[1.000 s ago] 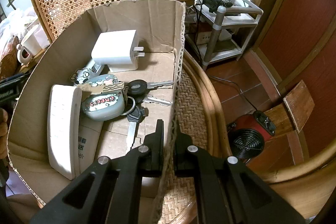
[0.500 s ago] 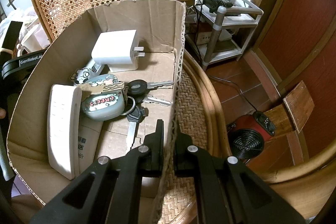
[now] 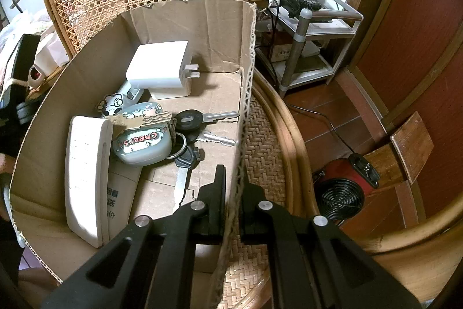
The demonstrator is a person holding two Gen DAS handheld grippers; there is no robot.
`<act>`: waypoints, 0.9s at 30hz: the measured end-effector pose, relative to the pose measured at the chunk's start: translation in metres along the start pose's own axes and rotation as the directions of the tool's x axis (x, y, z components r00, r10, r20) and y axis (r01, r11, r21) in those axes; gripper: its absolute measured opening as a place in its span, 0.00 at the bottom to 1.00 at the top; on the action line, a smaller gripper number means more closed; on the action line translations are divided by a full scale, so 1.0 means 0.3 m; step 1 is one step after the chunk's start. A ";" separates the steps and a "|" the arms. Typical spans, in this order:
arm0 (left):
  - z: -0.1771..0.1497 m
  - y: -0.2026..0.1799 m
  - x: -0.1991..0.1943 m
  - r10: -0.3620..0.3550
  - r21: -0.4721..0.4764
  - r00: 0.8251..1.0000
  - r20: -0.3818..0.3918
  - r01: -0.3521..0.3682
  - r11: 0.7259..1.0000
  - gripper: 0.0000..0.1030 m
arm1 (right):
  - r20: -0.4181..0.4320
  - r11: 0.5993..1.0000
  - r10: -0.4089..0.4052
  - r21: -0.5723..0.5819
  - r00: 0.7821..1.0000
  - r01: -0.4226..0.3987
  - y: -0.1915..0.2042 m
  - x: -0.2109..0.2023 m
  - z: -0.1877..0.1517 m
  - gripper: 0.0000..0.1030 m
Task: Organize rigid objects
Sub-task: 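Move the left tool down to the black car key with tag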
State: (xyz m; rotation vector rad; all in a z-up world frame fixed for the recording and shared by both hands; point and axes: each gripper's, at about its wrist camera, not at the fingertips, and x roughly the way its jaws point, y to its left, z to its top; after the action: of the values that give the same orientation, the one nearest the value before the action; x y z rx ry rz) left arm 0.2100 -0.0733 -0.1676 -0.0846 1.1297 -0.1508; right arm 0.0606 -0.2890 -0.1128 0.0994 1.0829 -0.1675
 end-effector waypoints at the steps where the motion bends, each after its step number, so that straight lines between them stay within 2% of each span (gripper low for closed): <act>1: -0.005 -0.001 0.000 -0.003 0.004 1.000 -0.001 0.003 1.000 1.00 | 0.000 1.000 0.000 -0.001 1.000 0.000 0.001 0.000 0.000 0.07; 10: -0.006 -0.005 -0.019 -0.074 0.136 0.996 -0.046 0.080 0.987 1.00 | 0.000 1.000 -0.001 0.000 1.000 0.001 0.000 0.000 0.000 0.07; 14: -0.020 -0.038 -0.031 -0.054 0.231 0.998 -0.041 0.062 0.971 1.00 | 0.000 1.000 -0.001 -0.001 1.000 0.001 0.001 0.000 0.000 0.07; 19: -0.040 -0.082 -0.053 -0.040 0.344 0.999 -0.015 0.043 0.938 0.98 | 0.000 1.000 0.000 0.000 1.000 0.000 0.001 0.000 0.000 0.07; 22: -0.050 -0.096 -0.069 -0.081 0.372 0.997 -0.019 0.082 0.925 0.83 | -0.001 1.000 -0.001 -0.001 1.000 0.001 -0.002 0.001 0.000 0.07; 24: -0.053 -0.105 -0.080 -0.120 0.374 0.992 -0.040 0.126 0.919 0.67 | -0.001 1.000 0.000 0.000 1.000 0.000 -0.001 0.000 0.001 0.07; 27: -0.038 -0.098 -0.069 -0.144 0.372 0.987 -0.068 0.159 0.915 0.57 | 0.000 1.000 -0.001 0.000 1.000 0.001 0.000 0.000 0.000 0.07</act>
State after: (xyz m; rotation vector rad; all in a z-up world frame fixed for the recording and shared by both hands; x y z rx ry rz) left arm 0.1887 -0.0987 -0.1497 0.1753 1.1152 -0.5082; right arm 0.0607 -0.2890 -0.1126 0.0987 1.0835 -0.1678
